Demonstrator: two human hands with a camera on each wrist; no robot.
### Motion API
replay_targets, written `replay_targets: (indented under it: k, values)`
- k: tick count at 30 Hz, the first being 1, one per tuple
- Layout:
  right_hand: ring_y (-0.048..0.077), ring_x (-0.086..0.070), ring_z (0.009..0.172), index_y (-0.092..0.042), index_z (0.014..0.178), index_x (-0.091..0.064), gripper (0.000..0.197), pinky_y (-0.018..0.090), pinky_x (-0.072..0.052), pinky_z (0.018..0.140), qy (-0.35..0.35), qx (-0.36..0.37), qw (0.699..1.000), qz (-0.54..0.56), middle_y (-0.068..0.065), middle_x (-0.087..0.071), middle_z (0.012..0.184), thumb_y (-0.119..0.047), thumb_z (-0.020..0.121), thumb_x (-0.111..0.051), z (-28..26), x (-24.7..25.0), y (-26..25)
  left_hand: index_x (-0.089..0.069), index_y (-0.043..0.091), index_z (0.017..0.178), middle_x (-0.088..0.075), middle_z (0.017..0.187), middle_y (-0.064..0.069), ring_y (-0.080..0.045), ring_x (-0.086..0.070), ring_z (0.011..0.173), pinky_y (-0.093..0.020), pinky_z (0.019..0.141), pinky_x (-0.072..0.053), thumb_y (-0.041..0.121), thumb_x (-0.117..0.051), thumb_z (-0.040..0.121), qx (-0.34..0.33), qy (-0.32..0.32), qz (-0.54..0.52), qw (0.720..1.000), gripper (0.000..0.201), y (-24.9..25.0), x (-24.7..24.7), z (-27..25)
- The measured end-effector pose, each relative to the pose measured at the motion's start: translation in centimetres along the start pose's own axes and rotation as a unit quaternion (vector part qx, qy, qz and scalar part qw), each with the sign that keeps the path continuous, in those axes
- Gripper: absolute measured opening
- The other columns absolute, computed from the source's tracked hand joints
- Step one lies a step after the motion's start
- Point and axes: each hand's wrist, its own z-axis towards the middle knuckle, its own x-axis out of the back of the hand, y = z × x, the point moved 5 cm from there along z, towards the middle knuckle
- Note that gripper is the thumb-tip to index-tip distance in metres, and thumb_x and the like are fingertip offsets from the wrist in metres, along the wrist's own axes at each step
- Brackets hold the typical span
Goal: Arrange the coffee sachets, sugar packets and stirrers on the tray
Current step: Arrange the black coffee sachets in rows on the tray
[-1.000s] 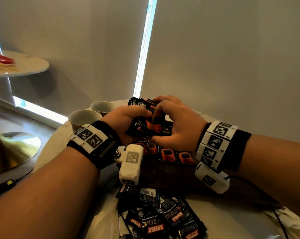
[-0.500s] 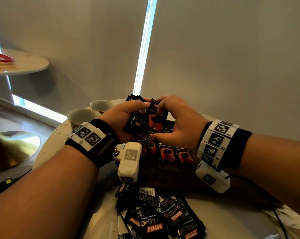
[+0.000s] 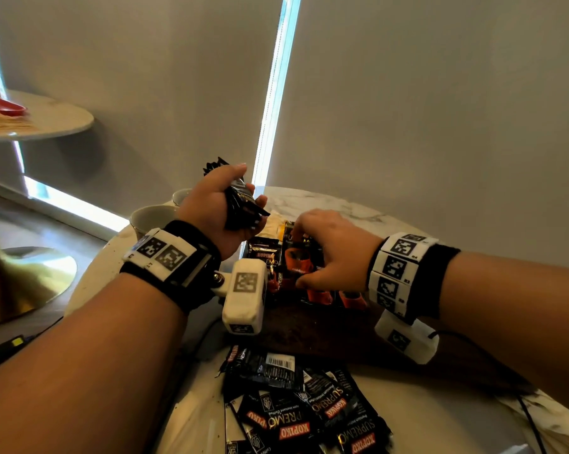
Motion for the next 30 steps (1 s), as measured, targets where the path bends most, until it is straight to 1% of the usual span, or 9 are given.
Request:
replay_targets:
  k: [3,5,8,11,14,20,24,28,30]
  values:
    - [0.01,-0.042,0.11,-0.026,0.127,-0.05,0.067,0.026,-0.044,0.092,-0.062,-0.011,0.998,0.002,-0.01,-0.046,0.125,-0.047,0.073,-0.082,0.5,-1.4,-0.6,-0.058,0.017,0.095,-0.058,0.088,0.001,-0.017,-0.064,0.083,-0.037,0.076,-0.046,0.036,-0.062,0.094,0.005,0.004,0.01,1.0,0.019,-0.1,0.0,-0.1]
    - [0.012,-0.043,0.115,-0.028,0.127,-0.05,0.067,0.032,-0.047,0.097,-0.081,-0.017,0.997,0.001,-0.01,-0.045,0.129,-0.046,0.072,-0.083,1.0,-1.9,-1.0,-0.058,0.018,0.099,-0.059,0.085,0.002,-0.015,-0.063,0.075,-0.037,0.076,-0.045,0.036,-0.063,0.093,0.012,-0.006,0.006,1.0,0.02,-0.2,-0.2,-0.2]
    - [0.013,-0.043,0.119,-0.03,0.124,-0.052,0.065,0.04,-0.049,0.101,-0.089,-0.032,0.995,-0.001,-0.01,-0.044,0.131,-0.047,0.07,-0.085,1.5,-2.1,-1.1,-0.057,0.017,0.104,-0.059,0.085,0.002,-0.014,-0.062,0.071,-0.036,0.075,-0.044,0.036,-0.065,0.092,0.016,-0.013,0.007,1.0,0.024,-0.2,-0.3,-0.3]
    - [0.013,-0.043,0.12,-0.03,0.124,-0.052,0.065,0.041,-0.05,0.1,-0.102,-0.044,0.994,0.003,-0.011,-0.042,0.132,-0.046,0.07,-0.085,1.6,-2.4,-1.0,-0.058,0.018,0.105,-0.06,0.086,0.001,-0.015,-0.061,0.072,-0.036,0.075,-0.044,0.036,-0.065,0.091,0.015,-0.012,0.009,1.0,0.024,-0.1,-0.3,-0.5]
    - [0.015,-0.044,0.122,-0.029,0.13,-0.05,0.071,0.041,-0.051,0.101,-0.116,-0.05,0.992,0.005,-0.01,-0.039,0.139,-0.046,0.07,-0.085,1.6,-2.5,-1.0,-0.059,0.019,0.105,-0.06,0.088,0.001,-0.015,-0.061,0.073,-0.036,0.074,-0.045,0.036,-0.066,0.091,0.013,-0.016,0.01,1.0,0.024,0.0,-0.3,-0.6]
    - [0.016,-0.043,0.124,-0.029,0.133,-0.049,0.074,0.041,-0.051,0.101,-0.14,-0.051,0.989,-0.009,-0.007,-0.033,0.144,-0.046,0.071,-0.085,1.6,-3.0,-1.3,-0.058,0.02,0.105,-0.058,0.088,0.001,-0.015,-0.06,0.072,-0.034,0.069,-0.046,0.036,-0.065,0.092,0.012,-0.026,0.01,1.0,0.022,0.1,-0.5,-0.9]
    - [0.018,-0.045,0.123,-0.03,0.129,-0.051,0.07,0.042,-0.052,0.098,-0.144,-0.057,0.988,-0.015,-0.006,-0.035,0.142,-0.048,0.07,-0.085,1.9,-3.4,-1.2,-0.057,0.019,0.106,-0.055,0.089,0.0,-0.016,-0.059,0.072,-0.035,0.069,-0.047,0.037,-0.065,0.091,0.009,-0.027,0.006,1.0,0.025,0.1,-0.6,-1.0]
    - [0.019,-0.044,0.123,-0.032,0.127,-0.052,0.066,0.043,-0.05,0.1,-0.132,-0.054,0.99,-0.022,-0.008,-0.037,0.14,-0.05,0.072,-0.083,2.1,-3.4,-1.1,-0.057,0.019,0.108,-0.052,0.091,-0.002,-0.018,-0.062,0.073,-0.035,0.072,-0.053,0.04,-0.066,0.089,0.01,-0.033,0.008,0.999,0.029,0.0,-0.7,-1.0]
    - [0.018,-0.045,0.121,-0.034,0.121,-0.054,0.06,0.043,-0.051,0.099,-0.127,-0.053,0.99,-0.018,-0.009,-0.037,0.138,-0.051,0.071,-0.083,2.1,-3.3,-1.0,-0.056,0.019,0.106,-0.051,0.088,-0.001,-0.017,-0.058,0.069,-0.034,0.069,-0.05,0.041,-0.066,0.089,0.01,-0.035,0.014,0.999,0.03,0.1,-0.7,-1.1]
